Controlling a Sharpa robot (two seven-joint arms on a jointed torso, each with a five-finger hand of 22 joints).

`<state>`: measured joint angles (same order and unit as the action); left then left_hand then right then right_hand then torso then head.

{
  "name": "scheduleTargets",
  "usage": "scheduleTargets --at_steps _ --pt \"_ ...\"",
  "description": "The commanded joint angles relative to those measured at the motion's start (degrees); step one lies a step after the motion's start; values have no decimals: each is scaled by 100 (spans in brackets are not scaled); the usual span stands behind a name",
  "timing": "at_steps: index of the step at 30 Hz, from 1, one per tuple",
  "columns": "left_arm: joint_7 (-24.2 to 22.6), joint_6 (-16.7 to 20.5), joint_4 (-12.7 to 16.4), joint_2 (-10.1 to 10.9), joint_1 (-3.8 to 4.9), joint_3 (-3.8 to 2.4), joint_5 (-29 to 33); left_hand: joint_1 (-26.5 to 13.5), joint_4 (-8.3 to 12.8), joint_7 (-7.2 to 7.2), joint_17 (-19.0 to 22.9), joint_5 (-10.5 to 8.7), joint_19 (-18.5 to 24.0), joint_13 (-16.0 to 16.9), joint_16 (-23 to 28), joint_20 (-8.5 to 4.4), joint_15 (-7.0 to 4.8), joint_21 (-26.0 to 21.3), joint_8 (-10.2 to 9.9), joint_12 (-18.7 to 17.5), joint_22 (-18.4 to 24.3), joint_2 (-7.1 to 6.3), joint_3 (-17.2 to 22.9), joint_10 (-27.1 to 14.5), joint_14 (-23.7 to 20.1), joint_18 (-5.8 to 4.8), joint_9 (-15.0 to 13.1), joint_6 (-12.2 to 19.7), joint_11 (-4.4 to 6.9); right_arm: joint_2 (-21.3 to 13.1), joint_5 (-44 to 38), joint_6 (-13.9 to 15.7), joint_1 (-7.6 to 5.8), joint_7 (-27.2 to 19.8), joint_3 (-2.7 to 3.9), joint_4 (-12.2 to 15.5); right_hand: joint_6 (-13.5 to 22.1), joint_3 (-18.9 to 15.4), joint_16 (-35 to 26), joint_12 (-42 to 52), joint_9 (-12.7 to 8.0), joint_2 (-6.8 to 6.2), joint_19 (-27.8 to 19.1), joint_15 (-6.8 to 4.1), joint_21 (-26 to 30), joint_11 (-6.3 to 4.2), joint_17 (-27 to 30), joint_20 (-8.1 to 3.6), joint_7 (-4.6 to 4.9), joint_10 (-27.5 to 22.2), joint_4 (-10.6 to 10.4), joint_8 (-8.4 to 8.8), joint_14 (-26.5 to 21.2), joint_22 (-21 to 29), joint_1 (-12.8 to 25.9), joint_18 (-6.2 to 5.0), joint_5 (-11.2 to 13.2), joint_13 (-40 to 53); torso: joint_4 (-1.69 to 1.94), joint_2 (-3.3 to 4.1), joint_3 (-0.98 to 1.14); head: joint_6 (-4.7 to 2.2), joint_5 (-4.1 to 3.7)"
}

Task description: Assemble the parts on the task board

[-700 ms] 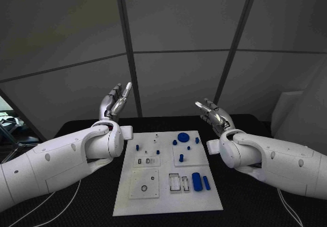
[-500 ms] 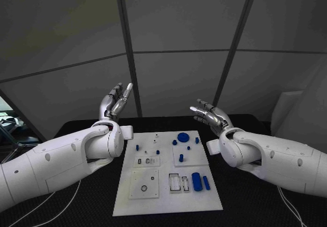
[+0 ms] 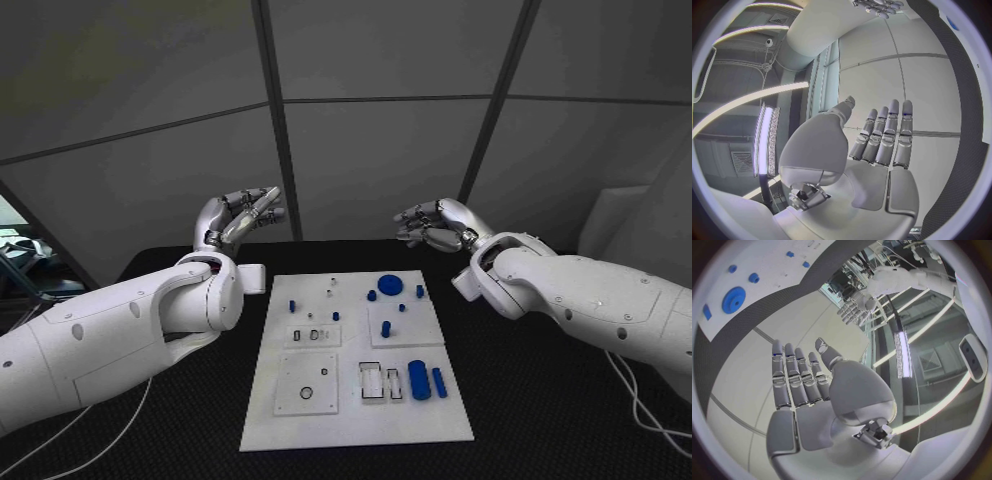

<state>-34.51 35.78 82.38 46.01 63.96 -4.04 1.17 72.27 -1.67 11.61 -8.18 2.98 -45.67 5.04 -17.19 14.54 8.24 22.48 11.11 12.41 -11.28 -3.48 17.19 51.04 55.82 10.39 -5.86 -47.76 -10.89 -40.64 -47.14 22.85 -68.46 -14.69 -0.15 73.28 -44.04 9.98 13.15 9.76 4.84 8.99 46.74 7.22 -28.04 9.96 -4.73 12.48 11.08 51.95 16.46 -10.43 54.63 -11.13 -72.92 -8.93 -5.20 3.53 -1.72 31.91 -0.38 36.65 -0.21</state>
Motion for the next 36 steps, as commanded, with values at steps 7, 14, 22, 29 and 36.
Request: scheduleTargets --at_steps 7,14,22,29,36 --pt "387 -706 501 307 9 -5 -798 216 176 -17 -532 25 -1099 -58 -434 -488 -461 852 -36 -66 -396 72 181 1060 1397 8 112 -712 326 113 -3342 -877 -397 1100 7 100 -1309 536 209 -313 -94 -415 1160 -540 -1640 -395 -225 -499 -103 1597 -17 95 2126 -819 -117 -171 56 10 -8 231 46 -68 7" --pt "475 -835 951 545 8 -6 -911 155 171 14 -634 17 -1013 -111 -304 -485 -435 901 -162 -259 -435 2 194 1095 1359 -13 185 -727 299 284 -4809 -1290 -521 1667 7 171 -1441 560 345 -479 -103 -670 1422 -667 -1946 -523 -444 -597 -247 1848 -113 244 2705 -967 324 -168 102 16 39 432 18 -106 -39" --pt "476 -892 1253 642 8 -8 -1037 77 155 60 -733 18 -910 -115 -187 -447 -385 925 -282 -393 -456 -20 162 1051 1282 -22 209 -692 255 442 -5611 -1454 -551 1963 5 261 -1316 684 325 -614 -109 -890 1448 -671 -2046 -492 -614 -611 -317 1504 -57 443 2813 -1021 469 -162 16 25 79 668 -9 -177 -48" --pt "426 -841 1382 677 9 -12 -1187 94 171 65 -749 23 -886 -115 -160 -441 -381 927 -305 -414 -458 -11 174 1041 1264 -19 211 -685 250 528 -5765 -1640 -554 2012 4 299 -1169 859 492 -555 -106 -939 1632 -730 -2355 -523 -869 -655 -374 1472 -52 613 3048 -1277 509 -143 -197 71 82 830 -24 -204 -69" --pt "400 -822 1460 697 11 -19 -1321 83 176 88 -777 23 -820 -115 -89 -419 -355 920 -354 -457 -457 -9 177 1014 1204 -23 213 -663 227 577 -5797 -1809 -555 2021 2 284 -913 972 558 -592 -111 -1015 1658 -709 -2552 -485 -1027 -652 -412 1283 -55 686 3030 -1481 537 -119 -181 68 114 927 -28 -215 -67"
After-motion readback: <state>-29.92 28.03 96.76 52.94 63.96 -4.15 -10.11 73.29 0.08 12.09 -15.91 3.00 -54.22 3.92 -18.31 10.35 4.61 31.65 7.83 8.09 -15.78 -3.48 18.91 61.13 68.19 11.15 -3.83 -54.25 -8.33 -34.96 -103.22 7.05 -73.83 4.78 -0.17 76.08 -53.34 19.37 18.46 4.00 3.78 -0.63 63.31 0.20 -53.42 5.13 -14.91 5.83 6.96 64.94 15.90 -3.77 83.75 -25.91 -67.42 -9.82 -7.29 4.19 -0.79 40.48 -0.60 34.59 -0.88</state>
